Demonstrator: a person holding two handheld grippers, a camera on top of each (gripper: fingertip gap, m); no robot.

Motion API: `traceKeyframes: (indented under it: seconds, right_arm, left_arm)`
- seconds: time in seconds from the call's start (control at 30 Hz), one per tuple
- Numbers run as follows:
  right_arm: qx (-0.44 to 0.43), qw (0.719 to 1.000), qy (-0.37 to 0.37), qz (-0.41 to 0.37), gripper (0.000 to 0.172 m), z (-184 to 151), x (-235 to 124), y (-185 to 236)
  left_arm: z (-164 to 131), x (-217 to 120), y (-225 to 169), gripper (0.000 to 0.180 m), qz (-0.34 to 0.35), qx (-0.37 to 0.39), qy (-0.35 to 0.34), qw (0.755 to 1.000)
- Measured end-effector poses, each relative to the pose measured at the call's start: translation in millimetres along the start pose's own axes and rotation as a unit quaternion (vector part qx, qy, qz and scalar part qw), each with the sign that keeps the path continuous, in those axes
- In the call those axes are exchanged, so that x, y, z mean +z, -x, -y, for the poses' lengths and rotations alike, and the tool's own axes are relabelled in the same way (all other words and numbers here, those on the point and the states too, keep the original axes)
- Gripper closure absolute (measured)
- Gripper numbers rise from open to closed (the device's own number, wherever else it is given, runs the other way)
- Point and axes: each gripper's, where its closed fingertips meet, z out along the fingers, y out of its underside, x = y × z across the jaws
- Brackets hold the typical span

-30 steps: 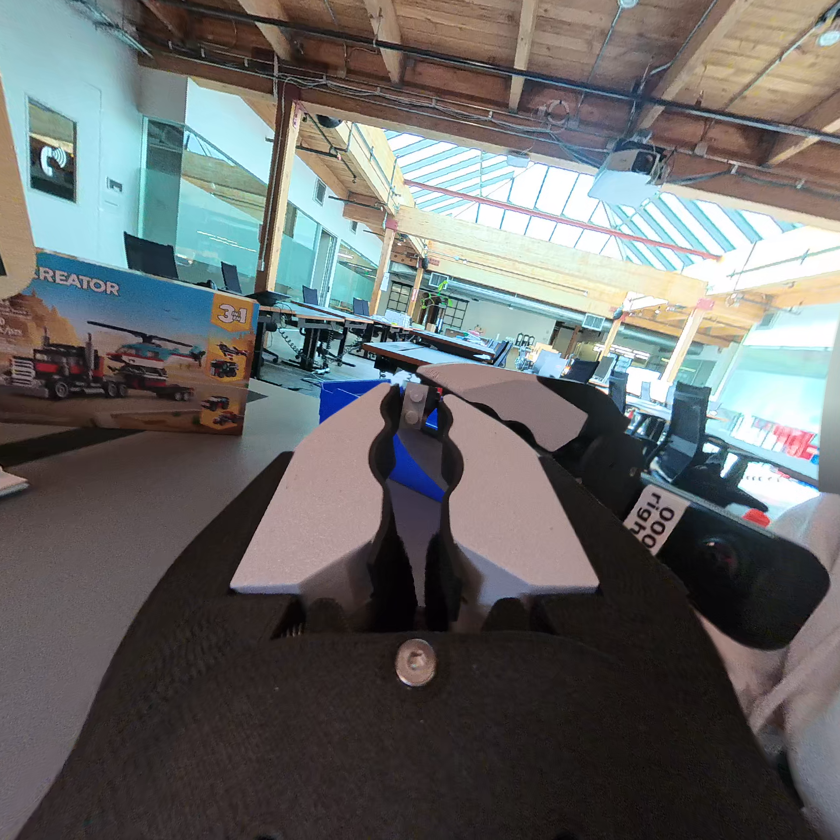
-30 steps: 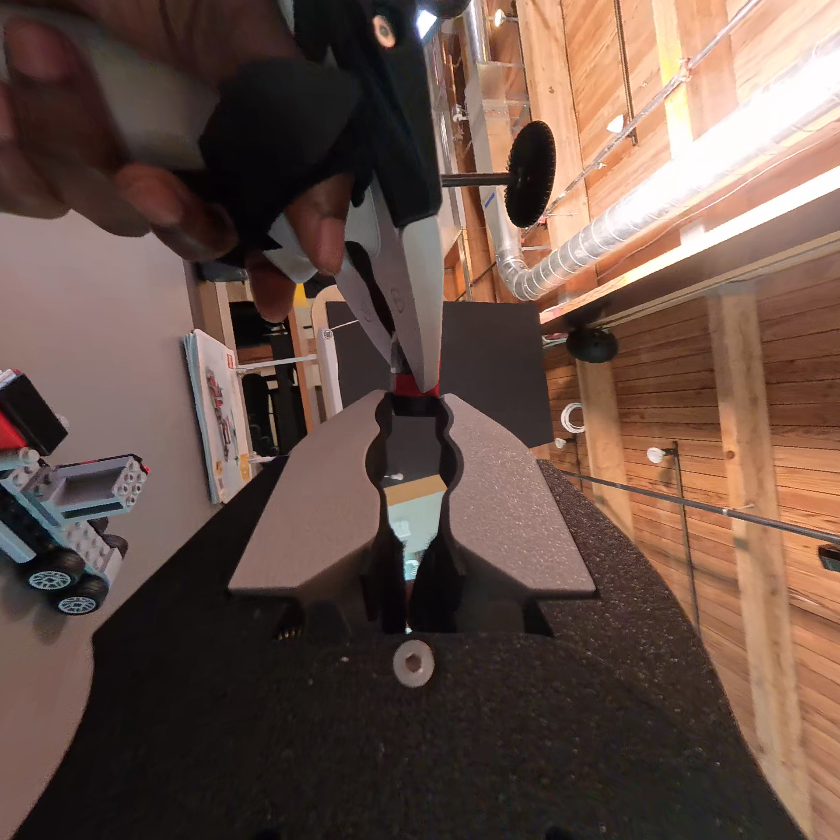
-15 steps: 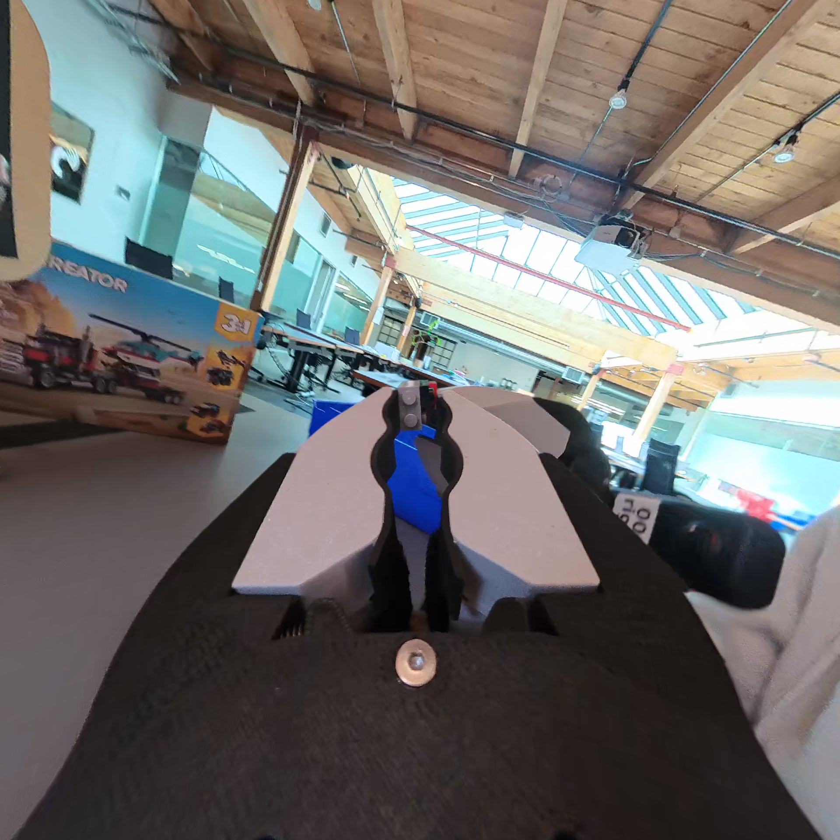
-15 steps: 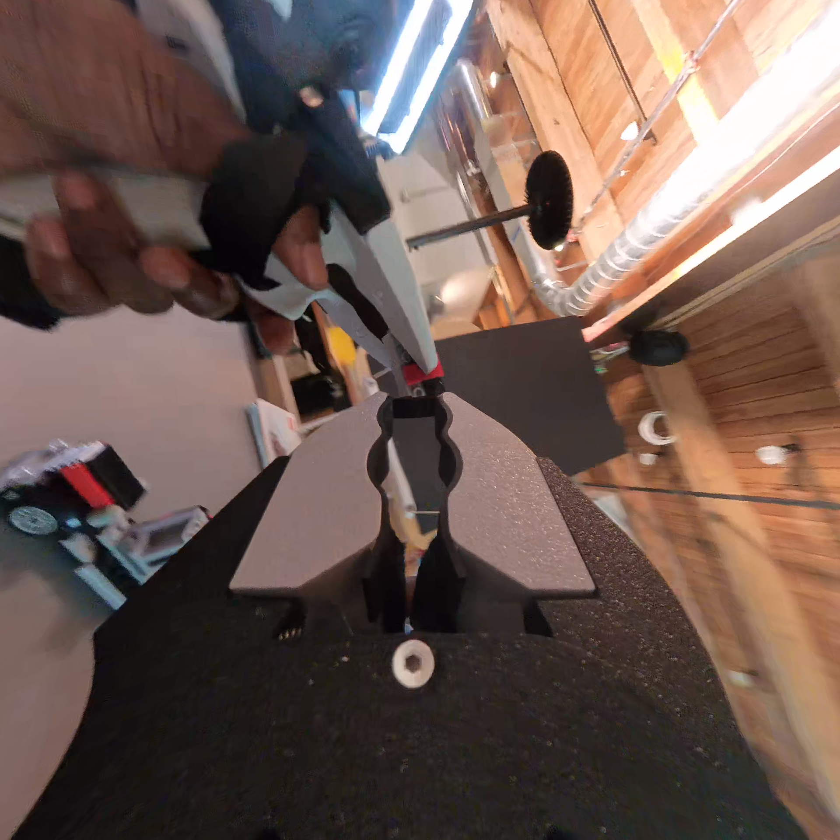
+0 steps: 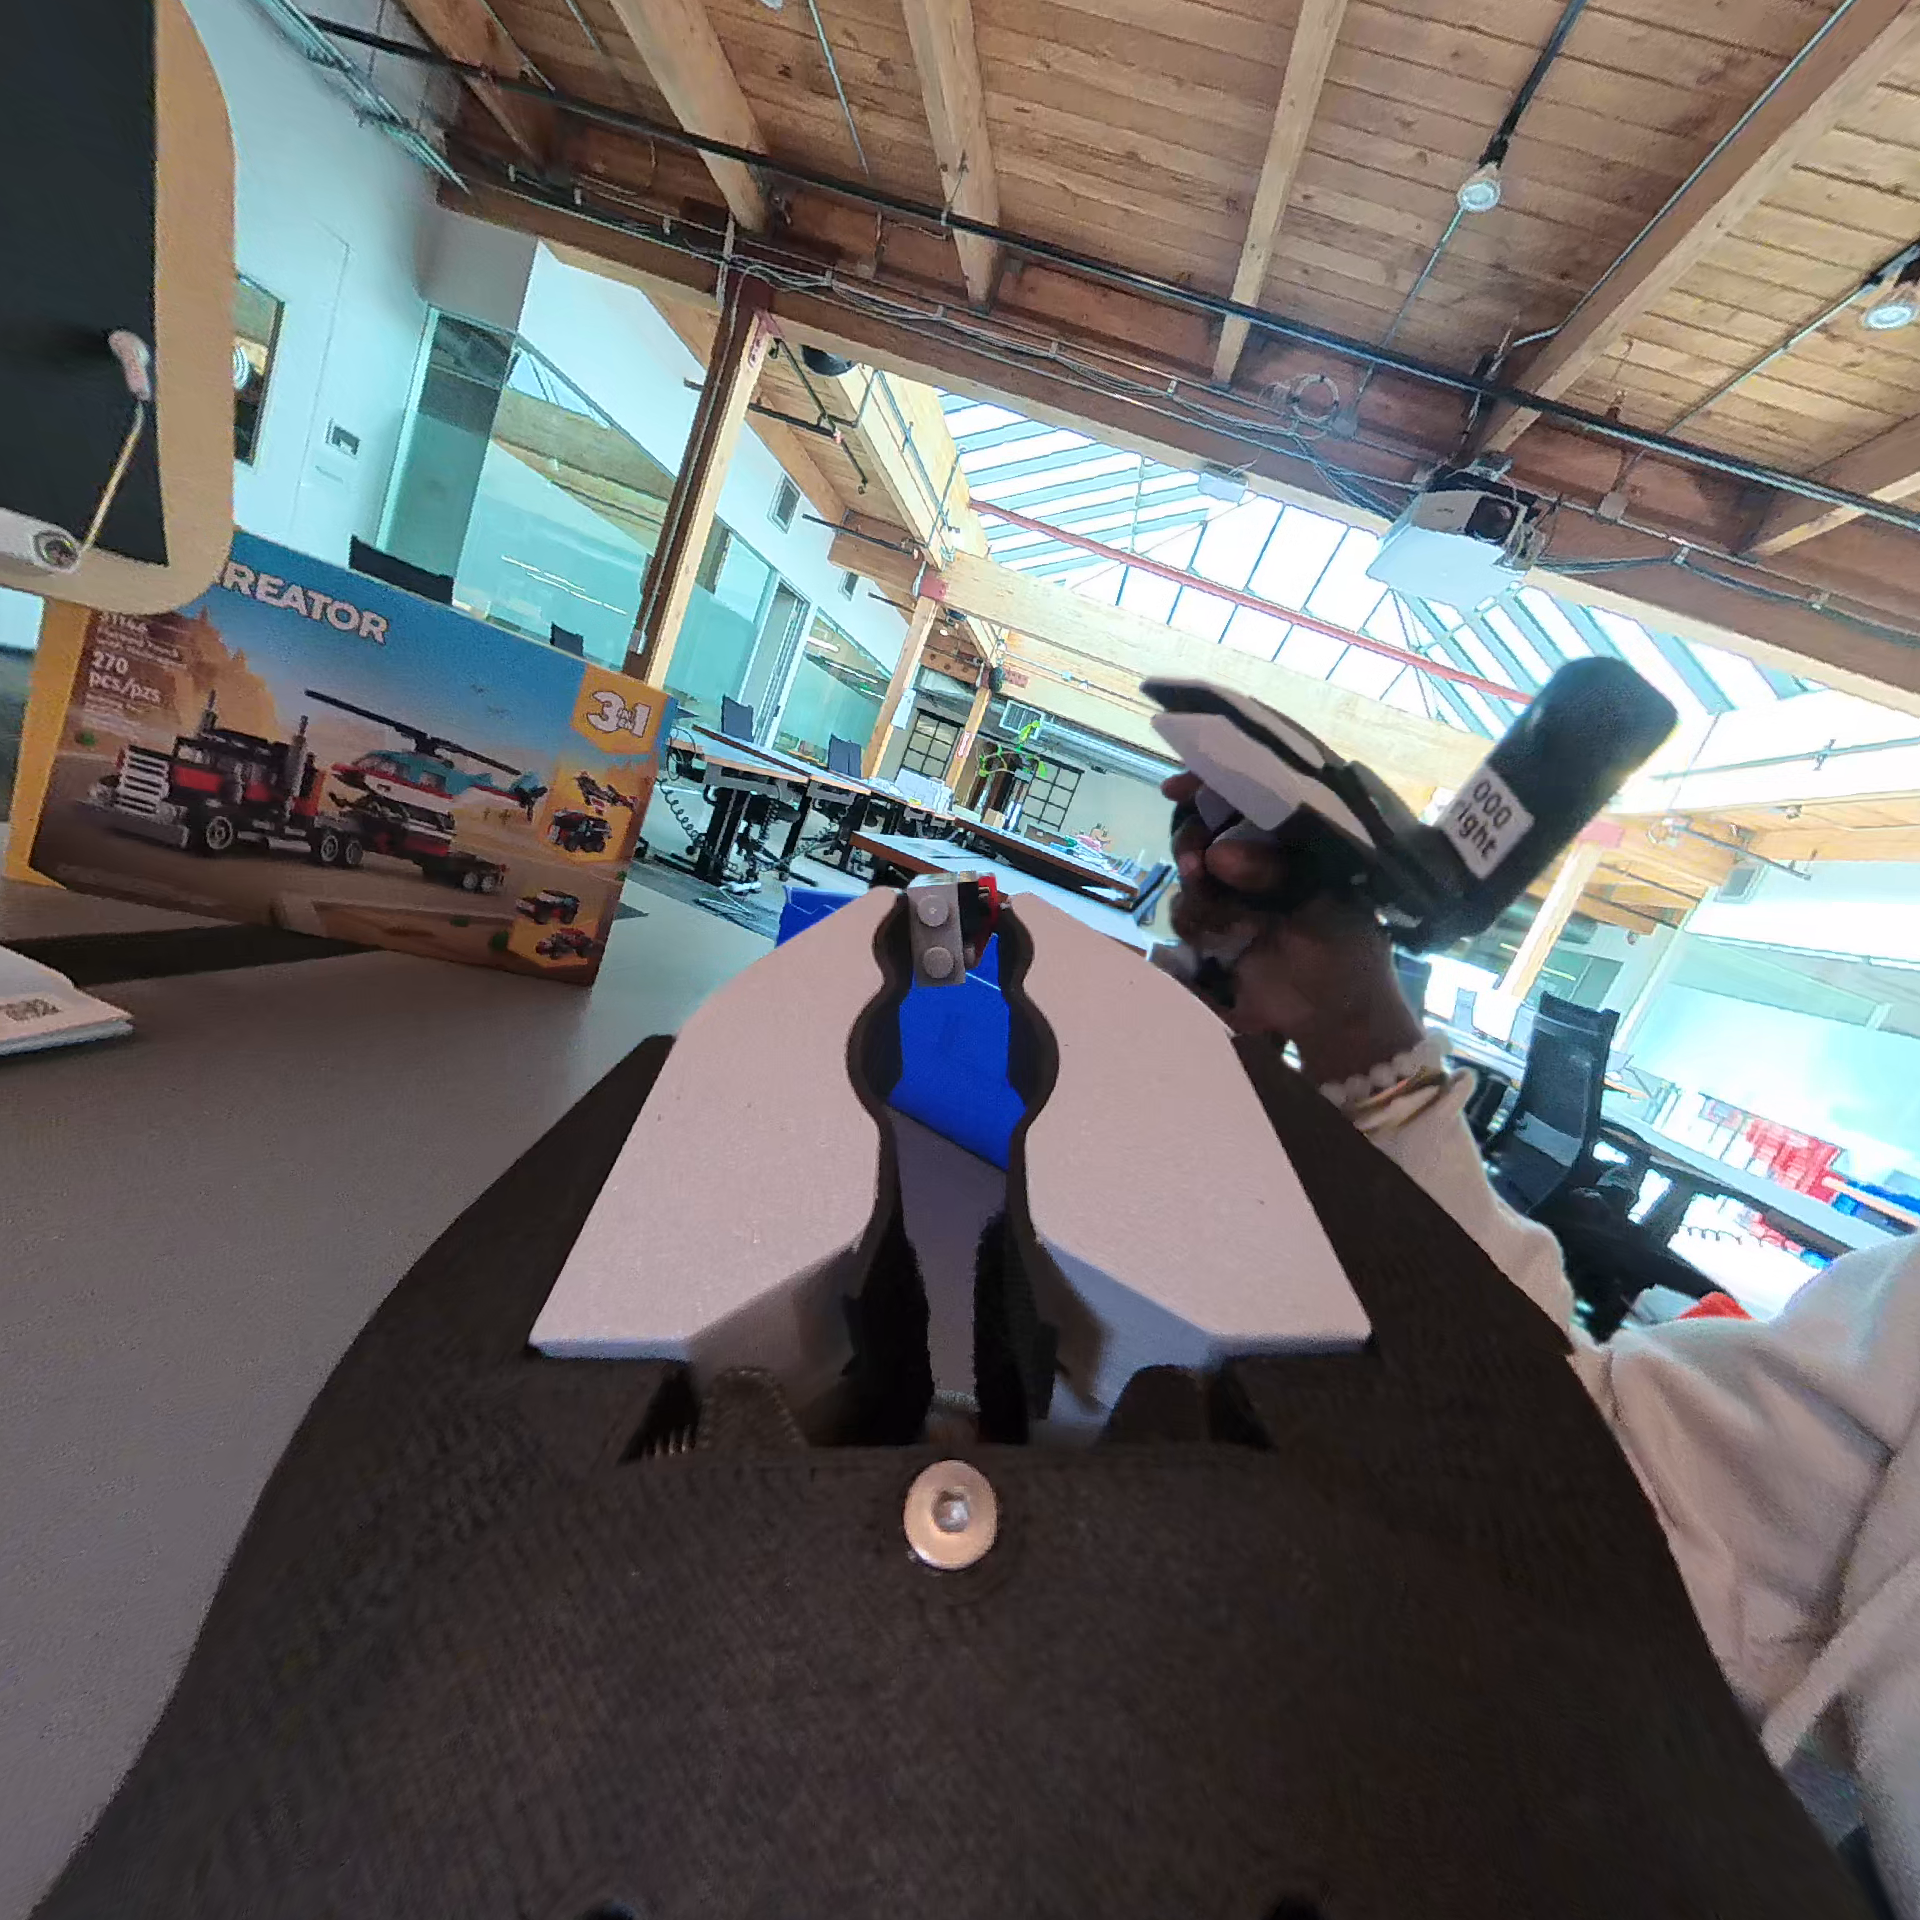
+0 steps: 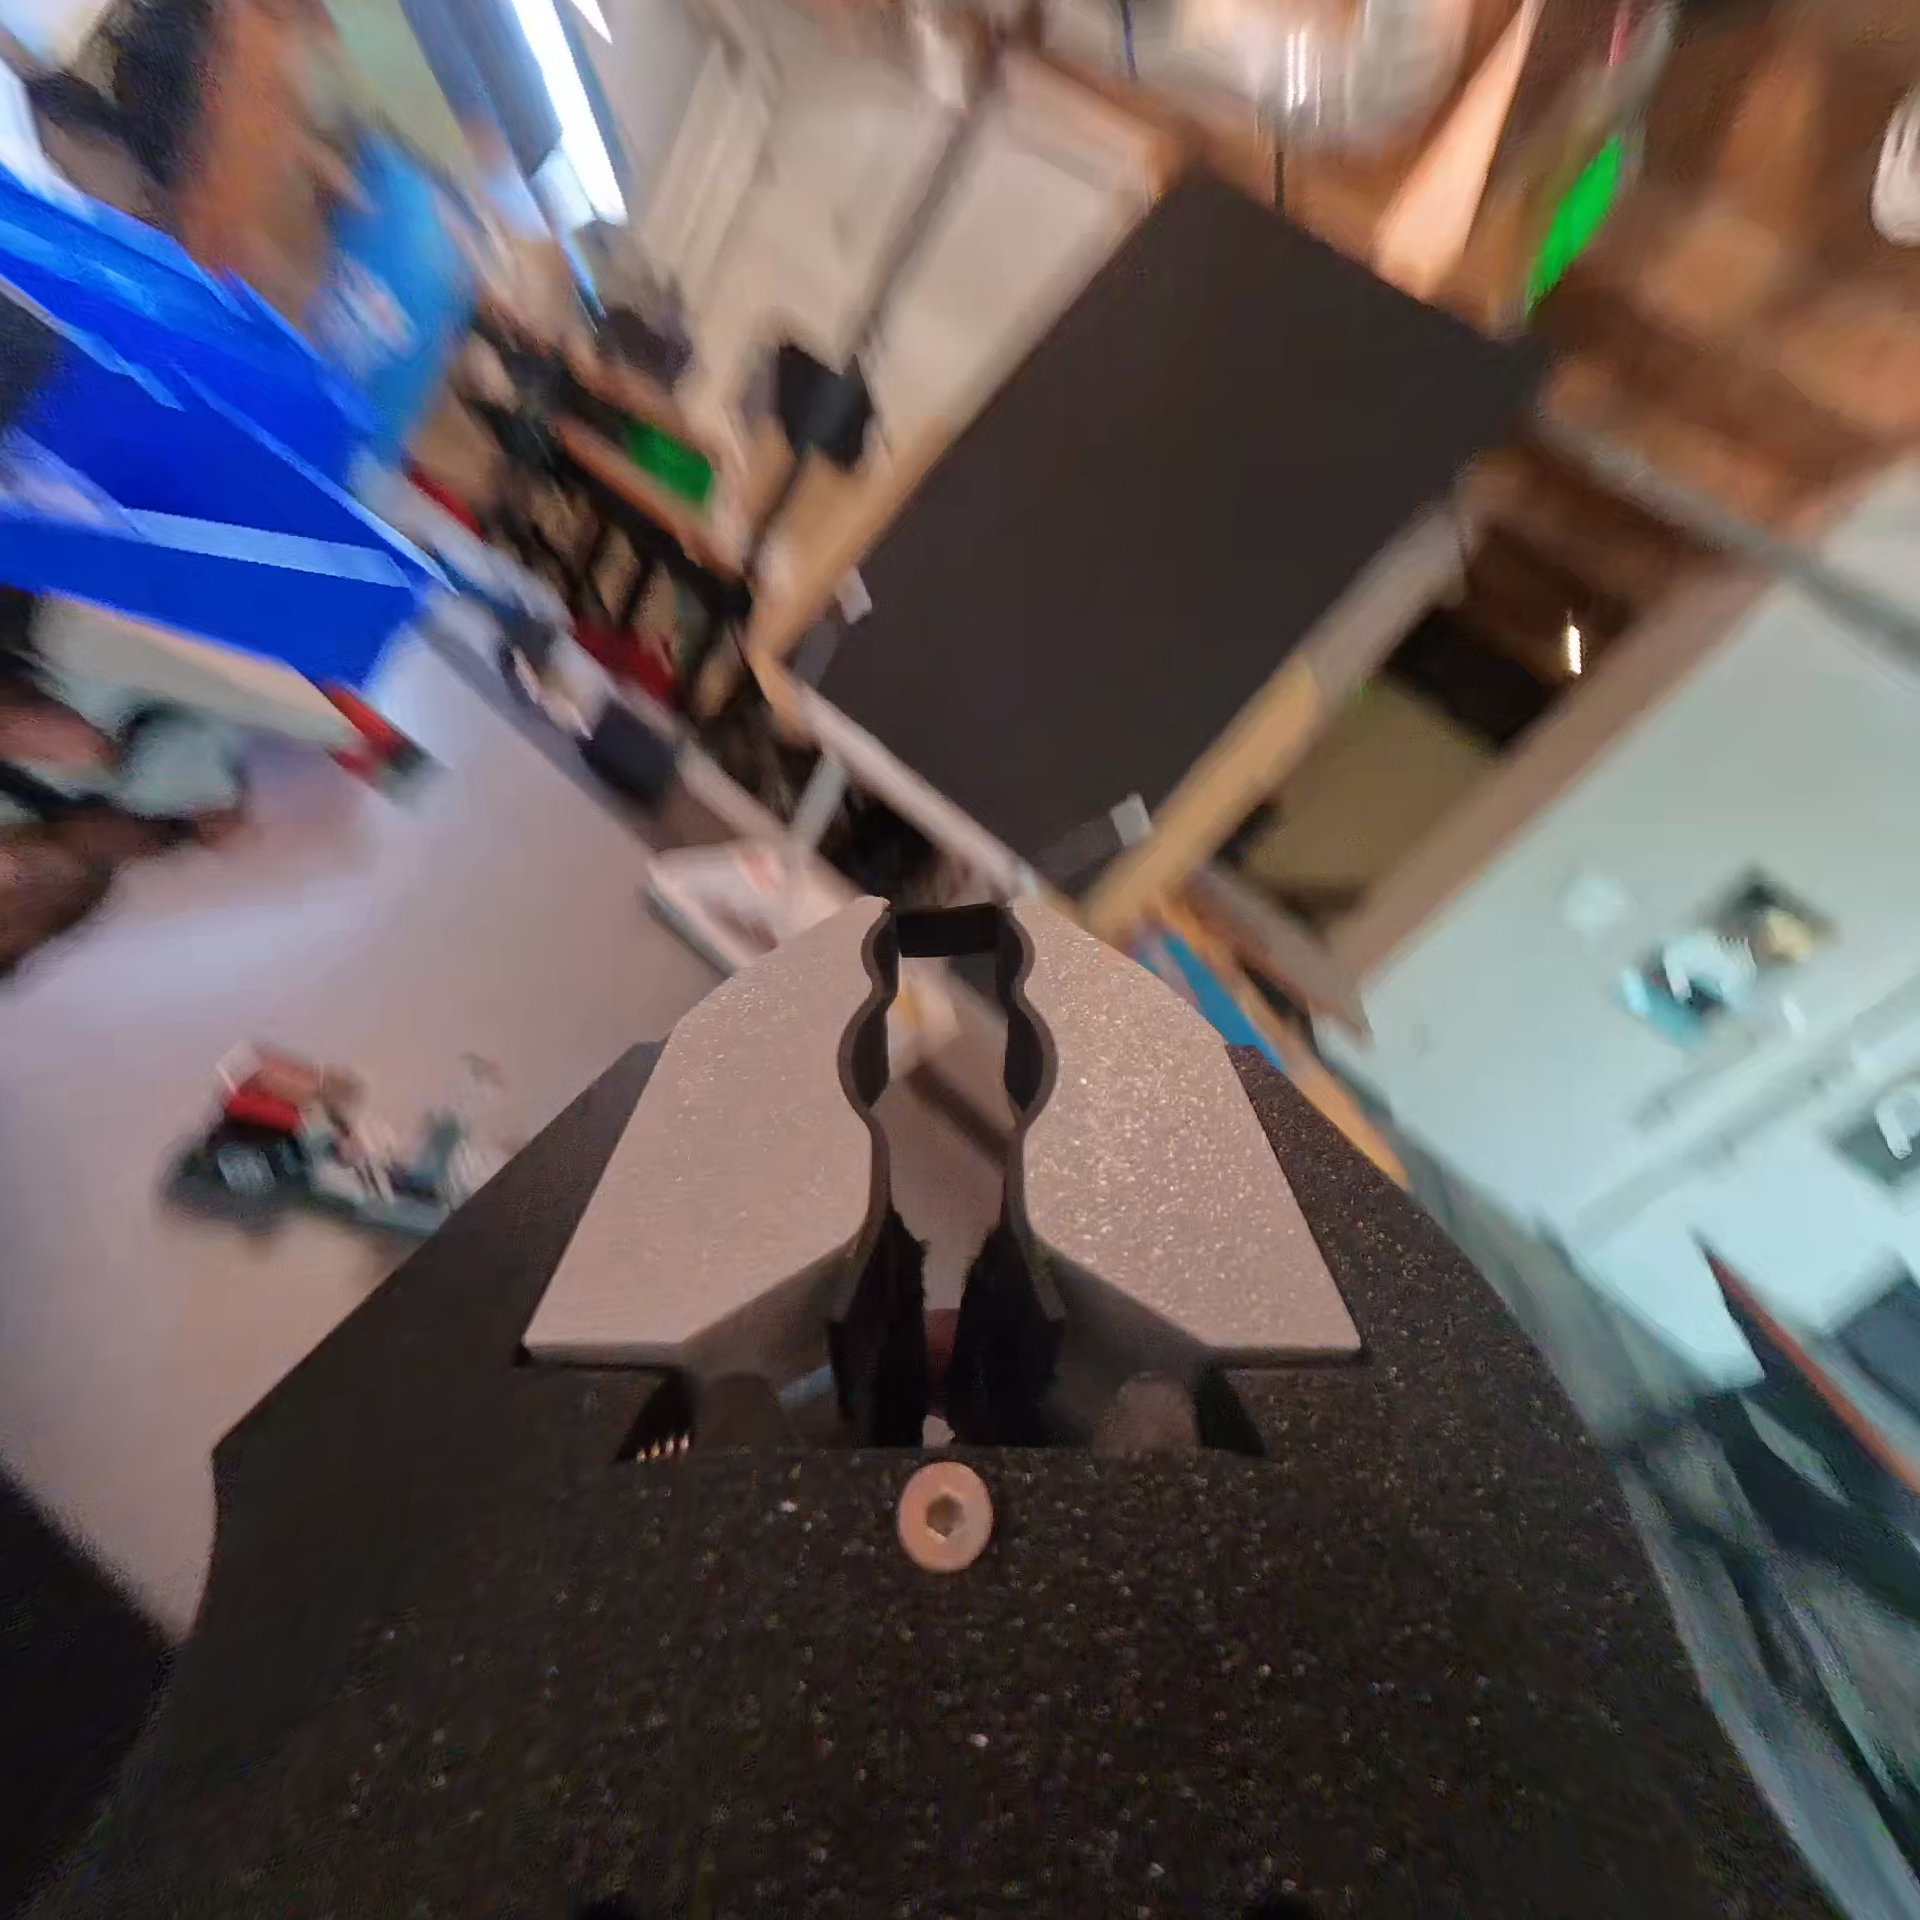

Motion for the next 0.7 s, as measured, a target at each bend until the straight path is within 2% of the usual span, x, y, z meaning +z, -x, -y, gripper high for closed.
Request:
traceKeyframes:
  seconds: [0.07,0.17,0.27,0.3,0.4,0.53,0.7]
  right_arm:
    - [0.016,0.989,0.142,-0.036,0.154,-43,-35,-39]
    - [0.075,0.942,0.315,-0.093,0.154,-109,-98,-77]
    - [0.132,0.890,0.416,-0.128,0.154,-157,-140,-92]
    - [0.141,0.879,0.438,-0.125,0.146,-168,-146,-91]
    - [0.129,0.866,0.473,-0.098,0.123,-185,-150,-86]
    - [0.094,0.868,0.477,-0.095,0.112,-186,-148,-87]
    - [0.100,0.886,0.448,-0.070,0.101,-180,-140,-80]
  left_arm:
    - [-4,1,1,0.166,-0.005,-0.015,0.005,1.000]
    - [-11,3,0,0.166,-0.009,-0.021,0.016,1.000]
    - [-17,5,-3,0.165,-0.011,-0.009,0.030,0.999]
    - [-19,6,-3,0.165,-0.011,-0.002,0.034,0.999]
    - [-22,6,-5,0.166,-0.010,0.018,0.043,0.999]
    - [-23,7,-6,0.166,-0.012,0.017,0.046,0.999]
    - [-22,6,-5,0.166,-0.012,0.011,0.044,0.999]
